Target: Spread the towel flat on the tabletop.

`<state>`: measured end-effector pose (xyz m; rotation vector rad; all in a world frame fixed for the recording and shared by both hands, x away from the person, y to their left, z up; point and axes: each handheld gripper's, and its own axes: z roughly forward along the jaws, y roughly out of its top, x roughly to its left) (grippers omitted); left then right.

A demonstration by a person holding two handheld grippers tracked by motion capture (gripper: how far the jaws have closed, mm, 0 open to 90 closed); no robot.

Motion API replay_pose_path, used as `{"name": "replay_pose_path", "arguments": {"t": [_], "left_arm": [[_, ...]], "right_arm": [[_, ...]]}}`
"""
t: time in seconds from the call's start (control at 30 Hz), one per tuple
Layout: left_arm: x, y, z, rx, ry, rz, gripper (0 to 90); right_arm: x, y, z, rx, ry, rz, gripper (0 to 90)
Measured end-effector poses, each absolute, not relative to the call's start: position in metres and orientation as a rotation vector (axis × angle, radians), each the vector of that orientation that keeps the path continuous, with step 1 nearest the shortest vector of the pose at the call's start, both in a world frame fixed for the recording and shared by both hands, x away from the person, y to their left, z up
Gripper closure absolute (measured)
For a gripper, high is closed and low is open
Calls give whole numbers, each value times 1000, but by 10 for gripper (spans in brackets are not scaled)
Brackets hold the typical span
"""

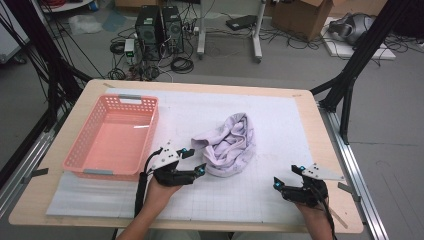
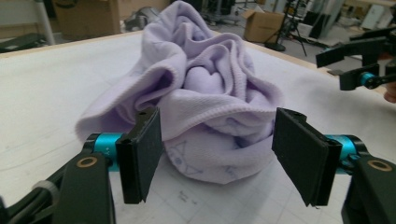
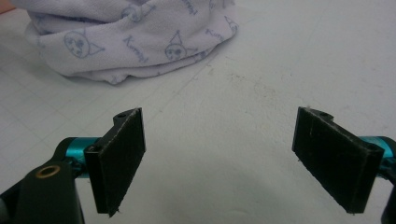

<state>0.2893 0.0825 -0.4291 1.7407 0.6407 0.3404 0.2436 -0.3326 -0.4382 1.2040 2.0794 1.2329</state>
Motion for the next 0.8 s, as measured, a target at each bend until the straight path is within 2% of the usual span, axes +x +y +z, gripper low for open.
{"name": "replay_pose_path", "arguments": {"t": [0.13, 0.33, 0.37, 0.43, 0.5, 0.67, 0.77, 0.8], "left_arm": [[290, 74, -427, 1758, 608, 295, 347], [301, 53, -435, 1872, 584, 381, 361], [303, 50, -437, 1884, 587, 377, 380], [305, 44, -439, 1921, 592, 378, 502], [306, 40, -440, 1979, 577, 383, 726], [297, 45, -437, 1987, 583, 333, 772], [283, 56, -437, 1962, 598, 279, 772], [278, 59, -436, 1966, 592, 275, 772]], "right_arm": [[243, -334, -440, 1220, 2074, 1239, 161], [248, -325, -443, 1233, 2096, 1245, 161], [249, -322, -444, 1231, 2101, 1249, 161], [251, -318, -443, 1223, 2110, 1247, 161], [265, -304, -443, 1210, 2139, 1250, 164], [289, -278, -445, 1189, 2212, 1230, 184], [306, -253, -451, 1255, 2267, 1175, 262], [306, -253, -451, 1255, 2267, 1175, 262]]}}
